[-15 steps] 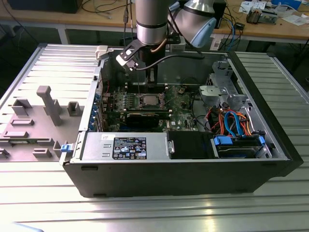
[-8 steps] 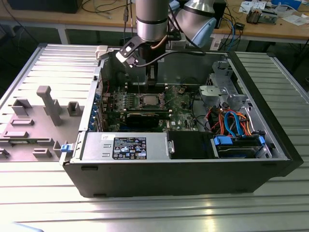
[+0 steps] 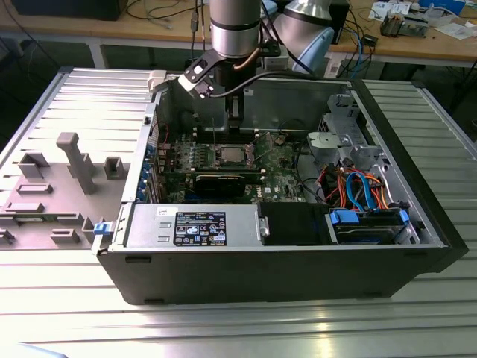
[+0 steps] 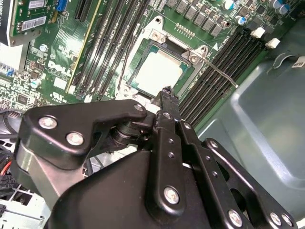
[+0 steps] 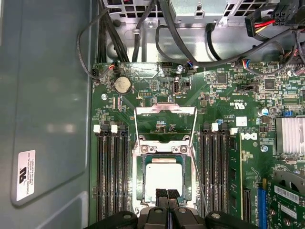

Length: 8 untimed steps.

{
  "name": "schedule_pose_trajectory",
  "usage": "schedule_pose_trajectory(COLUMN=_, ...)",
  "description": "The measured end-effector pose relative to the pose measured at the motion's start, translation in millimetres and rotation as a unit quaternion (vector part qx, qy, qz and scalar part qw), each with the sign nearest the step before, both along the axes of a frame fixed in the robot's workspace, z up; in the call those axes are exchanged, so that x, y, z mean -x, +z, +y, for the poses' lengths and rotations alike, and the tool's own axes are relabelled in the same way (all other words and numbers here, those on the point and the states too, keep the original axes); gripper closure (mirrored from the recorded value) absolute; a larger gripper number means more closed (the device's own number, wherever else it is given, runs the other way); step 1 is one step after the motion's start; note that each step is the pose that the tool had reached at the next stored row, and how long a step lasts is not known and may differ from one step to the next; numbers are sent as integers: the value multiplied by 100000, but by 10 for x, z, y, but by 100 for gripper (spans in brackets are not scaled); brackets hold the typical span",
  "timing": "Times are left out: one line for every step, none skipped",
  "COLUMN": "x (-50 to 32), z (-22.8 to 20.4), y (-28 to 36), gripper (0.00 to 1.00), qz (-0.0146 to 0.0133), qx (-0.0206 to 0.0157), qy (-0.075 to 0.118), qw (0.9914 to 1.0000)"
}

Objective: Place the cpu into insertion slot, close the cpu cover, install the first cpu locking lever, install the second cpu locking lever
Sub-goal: 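Close the cpu cover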

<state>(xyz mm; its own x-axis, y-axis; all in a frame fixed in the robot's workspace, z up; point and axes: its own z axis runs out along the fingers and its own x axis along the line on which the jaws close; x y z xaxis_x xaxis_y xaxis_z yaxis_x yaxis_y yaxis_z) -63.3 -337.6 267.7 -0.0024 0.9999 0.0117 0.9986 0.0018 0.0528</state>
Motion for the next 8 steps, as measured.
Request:
schedule_pose_trajectory(x=-2, z=0, y=1, gripper=89, qz=6, qx=8, qy=-1, qw=100000)
schedule_pose_trajectory(x=-17, z=0, y=2, gripper=89, qz=15, qx=23, qy=-7, qw=100000)
schedule_pose_trajectory(x=-53, z=0, y=1, gripper=89, qz=8, qx=19, qy=0, qw=100000)
schedule_pose_trajectory(x=-73, z=0, y=2, gripper=89, qz=13, qx=27, qy=1, qw=100000)
schedule_pose_trajectory(x=-84, z=0, y=1, gripper=89, qz=12, qx=28, qy=-2, qw=100000)
schedule_pose_trajectory(x=-94, z=0, y=1, gripper=89, qz=8, qx=27, qy=-2, qw=100000)
schedule_pose_trajectory(x=-105, z=1, y=1, gripper=89, qz=7, qx=35, qy=0, qw=100000)
schedule_pose_trajectory(x=-113, z=2, y=1, gripper=89, qz=8, qx=63, qy=0, qw=100000)
